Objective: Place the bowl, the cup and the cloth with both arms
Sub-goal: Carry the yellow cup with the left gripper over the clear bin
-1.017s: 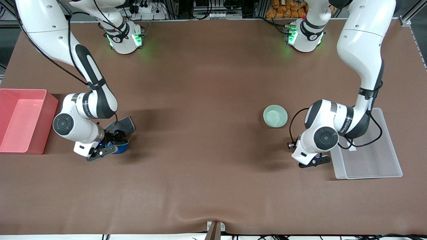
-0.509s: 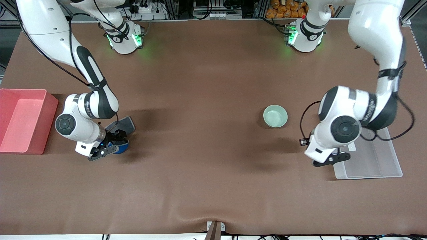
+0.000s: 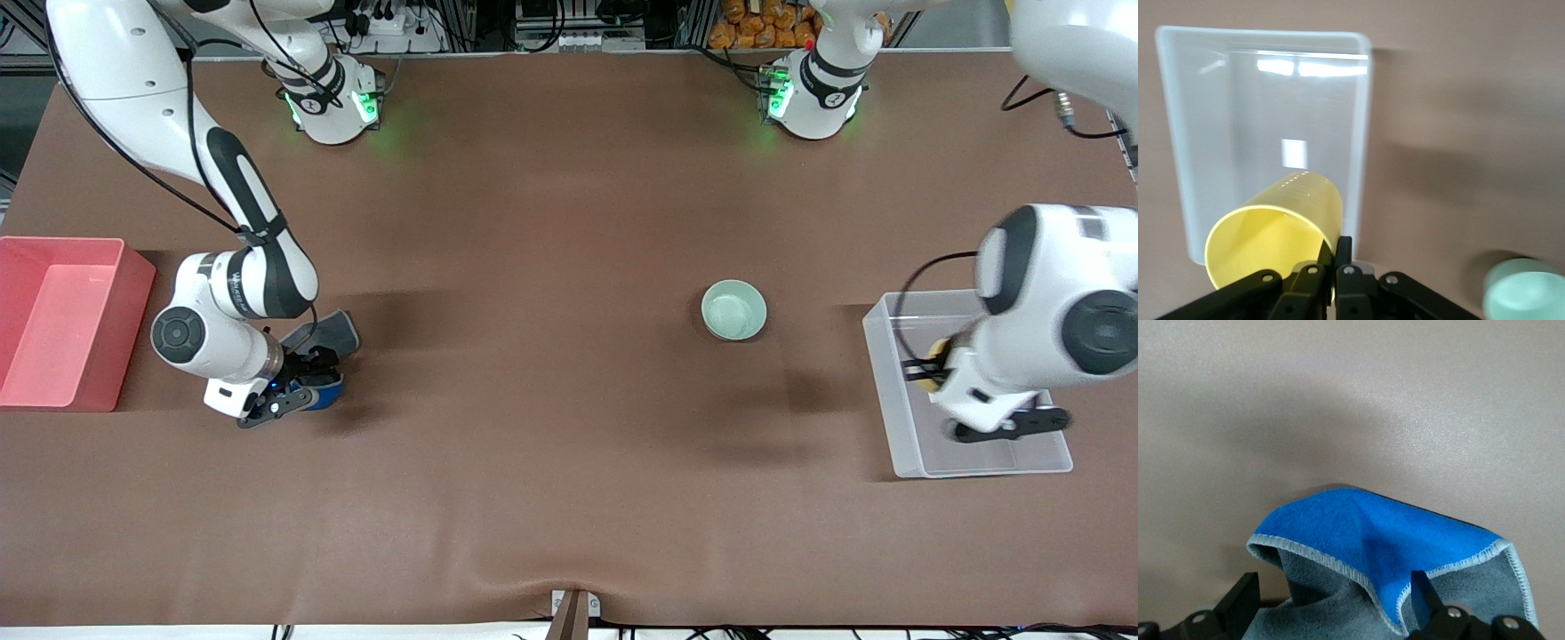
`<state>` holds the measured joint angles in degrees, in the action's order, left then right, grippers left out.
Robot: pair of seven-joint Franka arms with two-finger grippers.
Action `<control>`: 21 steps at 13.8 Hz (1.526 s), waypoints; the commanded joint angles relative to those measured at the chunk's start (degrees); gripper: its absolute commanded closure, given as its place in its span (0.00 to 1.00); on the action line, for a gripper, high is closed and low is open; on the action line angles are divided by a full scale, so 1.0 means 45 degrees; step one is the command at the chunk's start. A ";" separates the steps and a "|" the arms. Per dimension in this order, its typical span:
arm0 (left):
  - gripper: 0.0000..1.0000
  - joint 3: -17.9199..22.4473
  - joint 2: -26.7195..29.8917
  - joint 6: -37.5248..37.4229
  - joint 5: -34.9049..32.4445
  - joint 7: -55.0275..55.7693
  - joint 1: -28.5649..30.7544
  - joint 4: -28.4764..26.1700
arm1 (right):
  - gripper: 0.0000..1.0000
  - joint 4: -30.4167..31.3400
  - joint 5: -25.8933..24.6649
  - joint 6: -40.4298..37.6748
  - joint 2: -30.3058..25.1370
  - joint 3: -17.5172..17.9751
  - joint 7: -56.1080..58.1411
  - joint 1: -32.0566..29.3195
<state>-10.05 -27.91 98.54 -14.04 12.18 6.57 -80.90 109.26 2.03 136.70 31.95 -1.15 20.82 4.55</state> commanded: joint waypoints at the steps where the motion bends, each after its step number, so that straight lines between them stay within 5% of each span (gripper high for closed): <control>1: 1.00 -0.0091 -0.0553 0.0754 -0.0317 -0.1646 0.1057 0.0282 | 0.00 0.0036 0.0018 0.0129 0.0086 0.0022 -0.0056 -0.0016; 4: 1.00 -0.0032 -0.1606 0.2552 -0.0553 -0.2467 0.1683 0.0379 | 0.00 0.0036 0.0018 0.0129 0.0087 0.0022 -0.0056 -0.0035; 14: 1.00 0.0046 -0.3366 0.3728 -0.1451 -0.2647 0.1881 0.0243 | 0.00 0.0036 0.0038 0.0148 0.0106 0.0041 -0.0075 -0.0075; 18: 1.00 0.0065 -0.3719 0.4099 -0.1471 -0.2725 0.1939 0.0243 | 0.89 0.0036 0.0057 0.0305 0.0106 0.0022 -0.0056 -0.0055; 19: 1.00 0.0065 -0.3739 0.4099 -0.1471 -0.2783 0.2017 0.0243 | 1.00 0.0017 0.0057 0.0305 0.0106 0.0022 -0.0056 -0.0016; 21: 0.68 0.0065 -0.3817 0.4234 -0.1471 -0.2862 0.2037 0.0243 | 1.00 0.0036 0.0057 0.0305 0.0087 0.0022 -0.0056 -0.0016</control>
<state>-9.59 -43.97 116.68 -19.10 0.10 15.11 -80.72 109.33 2.06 137.44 32.26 -1.23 20.78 4.53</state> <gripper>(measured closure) 0.907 0.634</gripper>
